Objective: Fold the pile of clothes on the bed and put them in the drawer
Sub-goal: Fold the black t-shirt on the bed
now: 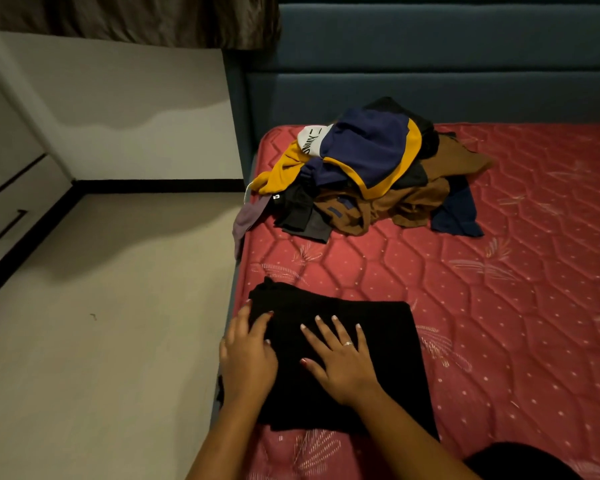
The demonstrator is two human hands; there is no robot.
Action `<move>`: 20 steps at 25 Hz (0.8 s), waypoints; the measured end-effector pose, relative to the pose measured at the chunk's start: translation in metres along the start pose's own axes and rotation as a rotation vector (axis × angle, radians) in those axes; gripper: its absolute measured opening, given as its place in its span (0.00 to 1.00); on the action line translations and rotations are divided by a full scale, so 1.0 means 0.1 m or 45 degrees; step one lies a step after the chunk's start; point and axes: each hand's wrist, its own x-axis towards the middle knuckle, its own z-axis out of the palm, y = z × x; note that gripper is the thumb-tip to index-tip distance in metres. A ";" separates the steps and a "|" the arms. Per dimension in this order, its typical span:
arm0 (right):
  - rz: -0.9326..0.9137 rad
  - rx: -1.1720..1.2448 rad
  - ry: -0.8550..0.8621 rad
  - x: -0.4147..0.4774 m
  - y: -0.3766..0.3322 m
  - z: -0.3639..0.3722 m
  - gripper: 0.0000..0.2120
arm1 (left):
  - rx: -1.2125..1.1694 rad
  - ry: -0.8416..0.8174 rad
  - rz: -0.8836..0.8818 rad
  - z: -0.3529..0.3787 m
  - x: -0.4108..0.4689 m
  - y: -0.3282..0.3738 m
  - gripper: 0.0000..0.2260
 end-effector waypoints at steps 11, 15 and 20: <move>0.766 0.369 0.051 -0.28 0.97 -0.27 0.35 | 0.328 -0.693 0.057 0.54 -0.33 0.35 0.29; 1.004 1.088 0.227 -0.34 0.99 -0.30 0.32 | 0.302 -0.752 -0.062 0.55 -0.32 0.45 0.29; 0.703 1.691 0.262 -0.41 0.65 -0.69 0.22 | -0.099 -0.717 -0.336 0.43 -0.38 0.70 0.26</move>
